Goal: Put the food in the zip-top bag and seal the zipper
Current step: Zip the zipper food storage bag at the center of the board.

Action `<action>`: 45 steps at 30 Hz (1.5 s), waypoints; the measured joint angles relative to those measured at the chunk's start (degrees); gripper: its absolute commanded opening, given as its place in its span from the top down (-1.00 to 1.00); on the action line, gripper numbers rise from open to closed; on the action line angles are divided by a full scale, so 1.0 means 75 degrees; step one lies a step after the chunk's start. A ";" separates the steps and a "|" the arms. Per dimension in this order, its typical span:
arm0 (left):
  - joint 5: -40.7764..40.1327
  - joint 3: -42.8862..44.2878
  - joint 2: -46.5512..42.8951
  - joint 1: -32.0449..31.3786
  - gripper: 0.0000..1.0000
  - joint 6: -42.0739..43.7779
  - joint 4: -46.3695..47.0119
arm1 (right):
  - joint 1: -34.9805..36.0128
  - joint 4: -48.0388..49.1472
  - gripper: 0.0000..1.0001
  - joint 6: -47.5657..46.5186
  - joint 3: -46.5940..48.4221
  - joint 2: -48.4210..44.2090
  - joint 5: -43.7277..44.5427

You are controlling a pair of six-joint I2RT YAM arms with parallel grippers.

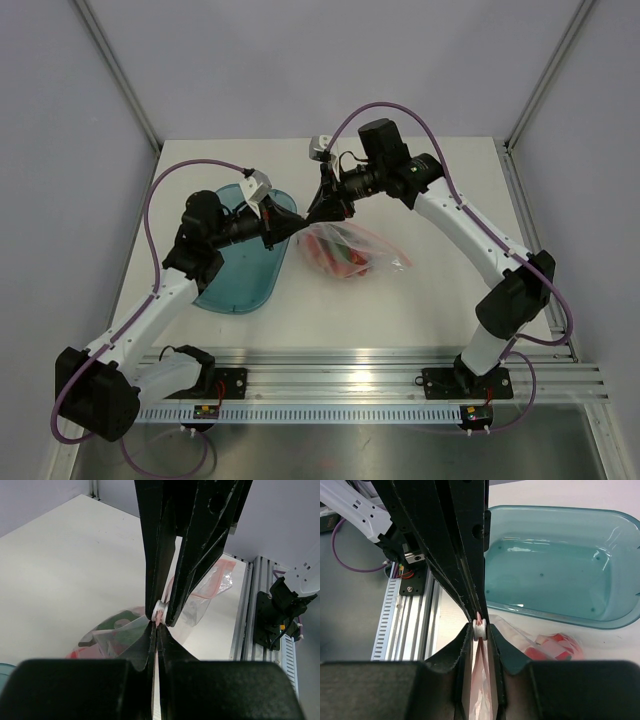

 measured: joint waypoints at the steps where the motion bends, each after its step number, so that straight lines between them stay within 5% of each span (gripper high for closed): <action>1: 0.0003 0.0000 0.0000 0.0000 1.00 0.0000 0.0000 | 0.0000 0.0000 0.56 -0.0003 0.0000 0.0009 -0.0003; 8: 0.0006 0.0000 0.0000 0.0000 1.00 0.0006 -0.0067 | -0.0006 0.0003 1.00 0.0026 0.0006 0.0047 -0.0038; 16: 0.0000 0.0050 0.0000 -0.0006 1.00 0.0128 -0.0271 | -0.0003 0.0376 1.00 0.0504 -0.0414 -0.0198 0.0242; 45: -0.0944 0.0096 -0.0114 0.0102 1.00 -0.0029 -0.0149 | 0.0017 0.1128 1.00 0.1486 -0.3972 -0.4278 0.3713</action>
